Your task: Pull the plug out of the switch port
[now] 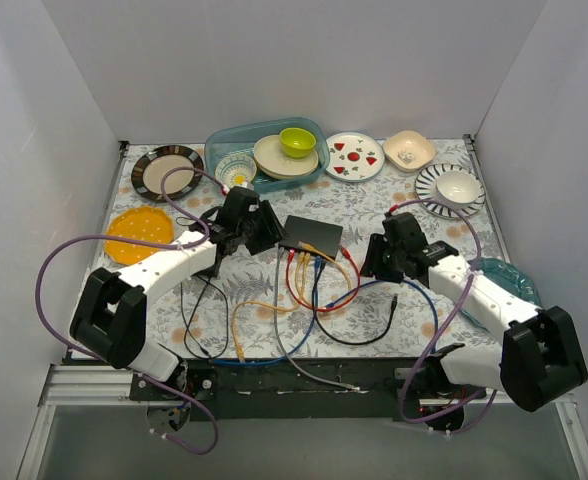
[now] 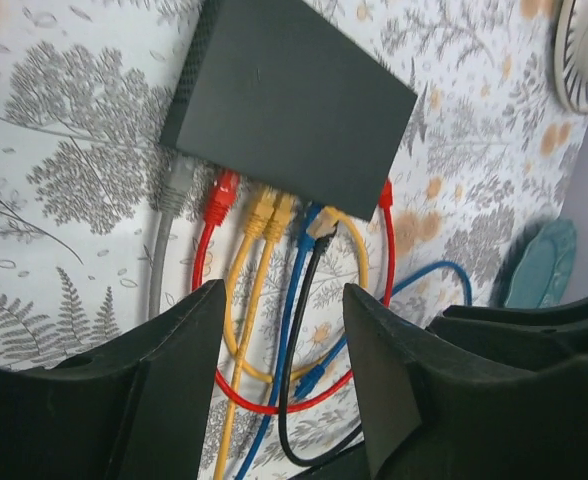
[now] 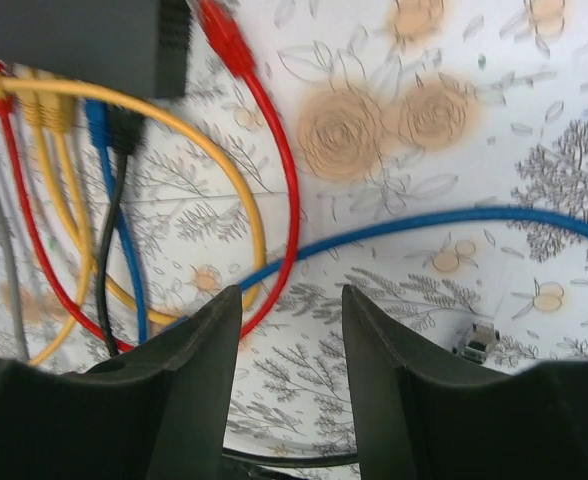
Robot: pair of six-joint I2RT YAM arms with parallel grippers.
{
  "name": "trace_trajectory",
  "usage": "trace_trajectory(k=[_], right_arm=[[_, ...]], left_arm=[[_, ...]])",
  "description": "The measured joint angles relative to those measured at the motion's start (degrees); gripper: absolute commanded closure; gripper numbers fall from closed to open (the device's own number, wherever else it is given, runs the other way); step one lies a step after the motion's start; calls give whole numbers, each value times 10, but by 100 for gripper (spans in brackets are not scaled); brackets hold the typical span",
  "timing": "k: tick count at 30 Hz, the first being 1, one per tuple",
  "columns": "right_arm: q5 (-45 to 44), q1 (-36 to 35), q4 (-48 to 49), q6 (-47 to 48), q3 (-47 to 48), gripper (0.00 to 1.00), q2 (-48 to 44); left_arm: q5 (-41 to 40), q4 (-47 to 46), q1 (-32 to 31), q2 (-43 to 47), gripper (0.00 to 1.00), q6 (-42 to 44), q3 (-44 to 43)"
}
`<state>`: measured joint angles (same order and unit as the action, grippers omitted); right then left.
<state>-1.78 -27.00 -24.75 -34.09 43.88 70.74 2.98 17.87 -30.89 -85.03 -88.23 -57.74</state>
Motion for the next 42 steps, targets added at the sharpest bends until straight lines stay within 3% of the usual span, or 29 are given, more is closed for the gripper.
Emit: trace_trajectory(k=[7,11,17,23,28,30,35,37,42], right_arm=[[12,0,9,-19,-34,50,-28],[31,-10,14,7,59,43,52],[14,-84,37,89,207,29,181],[-27,-151,42,159,270,26,247],[-71,-161,40,198,315,26,313],[-87,-161,37,210,330,28,340],[-118,-162,15,224,376,51,401],[-125,-162,5,224,376,64,402],[-145,-161,7,220,335,80,369]], left_arm=[[-23,32,-8,-2,50,-6,21],[-17,42,25,-12,51,-16,23],[2,48,60,-8,51,-24,45],[39,62,80,18,50,-27,74],[56,73,89,54,50,-26,103],[59,78,90,70,50,-26,108],[59,88,91,85,50,-24,111],[59,90,91,85,50,-24,113],[60,90,92,85,50,-24,114]])
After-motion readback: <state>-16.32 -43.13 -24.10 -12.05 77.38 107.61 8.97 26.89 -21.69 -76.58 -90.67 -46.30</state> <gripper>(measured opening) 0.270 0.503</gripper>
